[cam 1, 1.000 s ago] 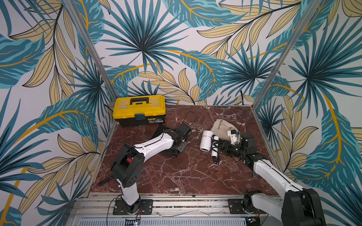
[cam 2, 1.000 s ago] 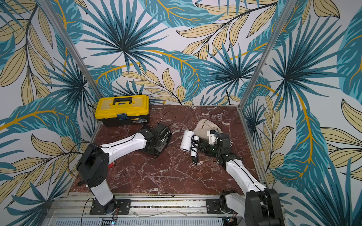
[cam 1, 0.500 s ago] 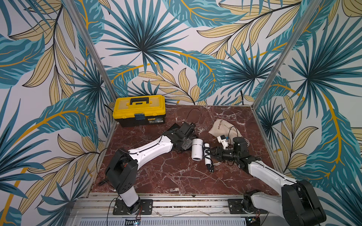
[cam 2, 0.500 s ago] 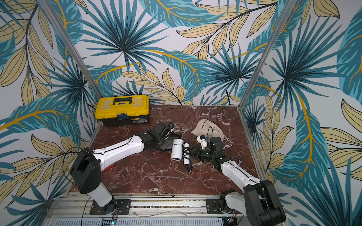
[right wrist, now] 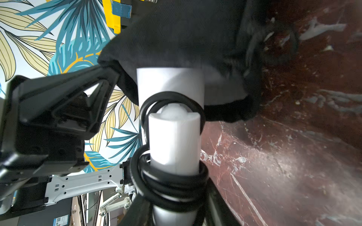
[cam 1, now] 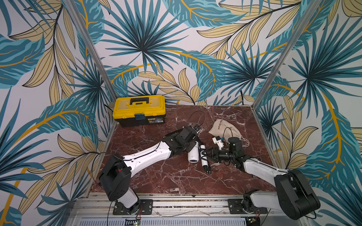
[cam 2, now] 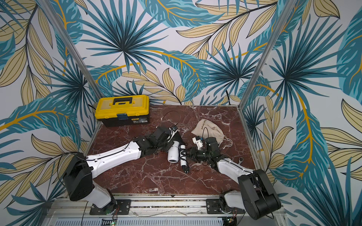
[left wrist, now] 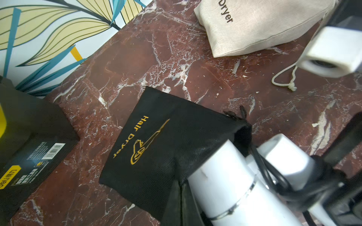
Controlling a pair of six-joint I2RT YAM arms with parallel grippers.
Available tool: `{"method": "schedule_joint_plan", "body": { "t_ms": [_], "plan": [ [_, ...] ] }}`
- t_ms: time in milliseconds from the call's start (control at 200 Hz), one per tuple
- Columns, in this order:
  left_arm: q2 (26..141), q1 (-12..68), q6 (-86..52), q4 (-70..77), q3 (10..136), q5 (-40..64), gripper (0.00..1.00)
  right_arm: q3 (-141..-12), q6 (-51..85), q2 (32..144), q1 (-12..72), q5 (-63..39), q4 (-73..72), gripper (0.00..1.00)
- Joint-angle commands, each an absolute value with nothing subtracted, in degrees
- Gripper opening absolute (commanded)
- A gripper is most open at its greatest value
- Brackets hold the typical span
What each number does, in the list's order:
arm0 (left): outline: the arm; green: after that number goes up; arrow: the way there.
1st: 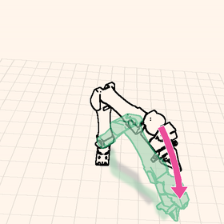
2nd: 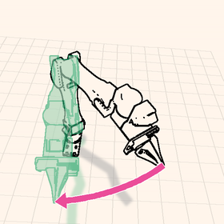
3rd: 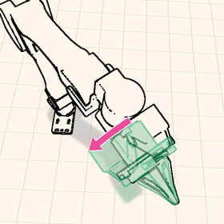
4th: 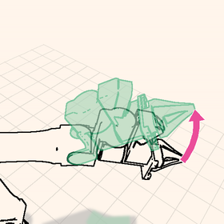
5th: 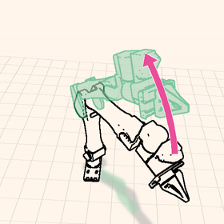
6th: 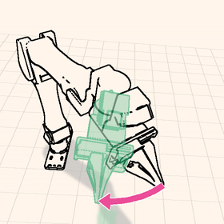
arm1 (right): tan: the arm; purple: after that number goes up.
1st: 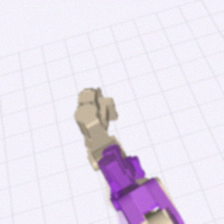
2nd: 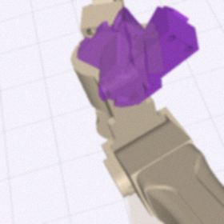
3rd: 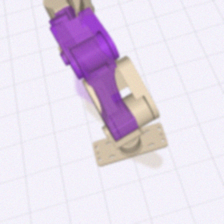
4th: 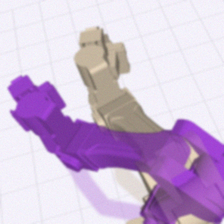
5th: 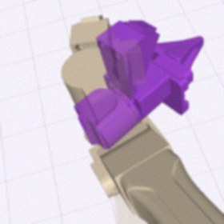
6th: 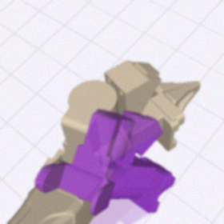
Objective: Pack away hair dryers
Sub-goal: Place the hair dryer in the drawstring bag.
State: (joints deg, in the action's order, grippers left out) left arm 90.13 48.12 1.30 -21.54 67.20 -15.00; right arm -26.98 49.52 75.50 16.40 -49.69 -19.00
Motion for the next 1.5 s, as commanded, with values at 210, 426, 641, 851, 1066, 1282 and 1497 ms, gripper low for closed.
{"method": "schedule_joint_plan", "body": {
  "t_ms": [210, 426, 641, 851, 1066, 1282, 1497],
  "plan": [
    [85.45, 48.60, 3.95, -11.24, 59.83, -16.67, 0.02, -23.93, 56.91, 78.06, 16.81, -54.72, -35.91, 0.11],
    [88.24, 48.69, 1.73, -11.98, 63.83, -14.09, 0.02, -28.61, 44.18, 73.95, 18.46, -51.77, -13.65, 0.10],
    [85.17, 49.82, 2.07, -9.41, 60.56, -12.44, 0.02, -29.59, 45.11, 74.84, 18.45, -46.64, -13.72, 0.08],
    [81.55, 50.36, 1.46, -7.92, 56.49, -12.14, 0.02, -29.00, 49.29, 76.79, 18.38, -45.74, -19.90, 0.08],
    [82.35, 50.36, 0.64, -8.08, 55.37, -11.26, 0.03, -28.01, 52.56, 73.85, 18.35, -42.15, -23.71, 0.08],
    [82.86, 50.36, 0.00, -8.03, 55.19, -10.73, 0.03, -27.77, 49.73, 68.85, 18.17, -36.89, -14.88, 0.08],
    [81.76, 50.36, -0.69, -7.92, 55.86, -9.40, 0.03, -26.35, 53.47, 71.74, 17.73, -35.99, -19.42, 0.08]
  ]
}}
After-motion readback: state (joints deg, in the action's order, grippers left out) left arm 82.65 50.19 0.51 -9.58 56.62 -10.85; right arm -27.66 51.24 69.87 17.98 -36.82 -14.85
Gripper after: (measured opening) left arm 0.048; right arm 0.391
